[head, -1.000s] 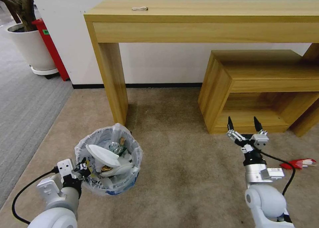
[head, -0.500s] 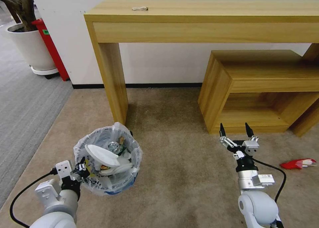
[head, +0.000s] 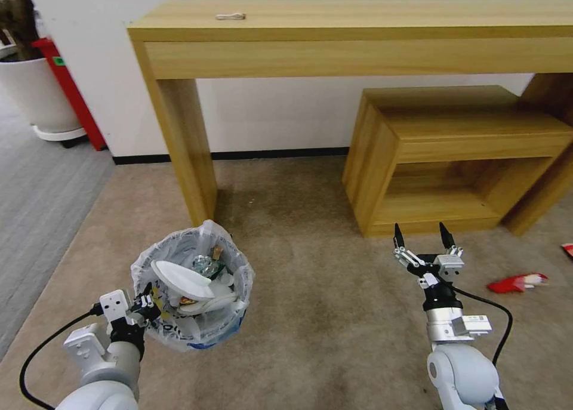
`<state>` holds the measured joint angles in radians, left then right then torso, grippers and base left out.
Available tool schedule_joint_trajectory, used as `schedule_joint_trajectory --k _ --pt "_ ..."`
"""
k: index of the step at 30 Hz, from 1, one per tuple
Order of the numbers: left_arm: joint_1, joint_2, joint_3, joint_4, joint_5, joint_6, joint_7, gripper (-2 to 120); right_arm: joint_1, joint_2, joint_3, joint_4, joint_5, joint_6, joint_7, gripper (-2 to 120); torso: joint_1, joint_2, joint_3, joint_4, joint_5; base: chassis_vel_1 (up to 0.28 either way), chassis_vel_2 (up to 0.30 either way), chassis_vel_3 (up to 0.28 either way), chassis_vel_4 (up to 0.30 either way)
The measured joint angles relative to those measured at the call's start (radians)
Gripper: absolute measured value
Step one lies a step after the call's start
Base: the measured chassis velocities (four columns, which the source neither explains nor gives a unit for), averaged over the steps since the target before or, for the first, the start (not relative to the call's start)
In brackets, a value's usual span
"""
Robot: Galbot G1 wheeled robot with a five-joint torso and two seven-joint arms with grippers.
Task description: Pick up the trash bin and place the garbage on the floor into it.
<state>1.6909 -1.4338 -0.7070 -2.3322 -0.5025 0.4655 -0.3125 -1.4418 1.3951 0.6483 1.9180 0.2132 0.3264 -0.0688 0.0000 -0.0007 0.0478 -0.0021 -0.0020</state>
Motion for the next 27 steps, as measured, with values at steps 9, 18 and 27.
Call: schedule_joint_trajectory --k 9,18,27 --pt "-0.001 0.0 -0.002 0.004 -0.001 -0.003 0.008 1 0.006 0.0 -0.003 -0.011 0.001 0.0 -0.001 100 0.0 0.0 0.0 -0.0001 0.0 -0.102 -0.113 -0.094 -0.102" --pt "-0.004 0.0 -0.005 0.006 0.0 -0.011 0.01 1 0.008 -0.001 -0.01 -0.017 0.0 0.001 -0.001 100 0.0 0.0 0.0 0.0 0.0 -0.131 -0.118 -0.12 -0.123" --pt "-0.006 -0.001 -0.005 0.014 0.003 -0.014 0.012 1 0.008 -0.006 -0.007 -0.021 0.003 0.003 -0.001 100 0.0 0.0 0.0 -0.0001 0.0 -0.13 -0.136 -0.114 -0.119"
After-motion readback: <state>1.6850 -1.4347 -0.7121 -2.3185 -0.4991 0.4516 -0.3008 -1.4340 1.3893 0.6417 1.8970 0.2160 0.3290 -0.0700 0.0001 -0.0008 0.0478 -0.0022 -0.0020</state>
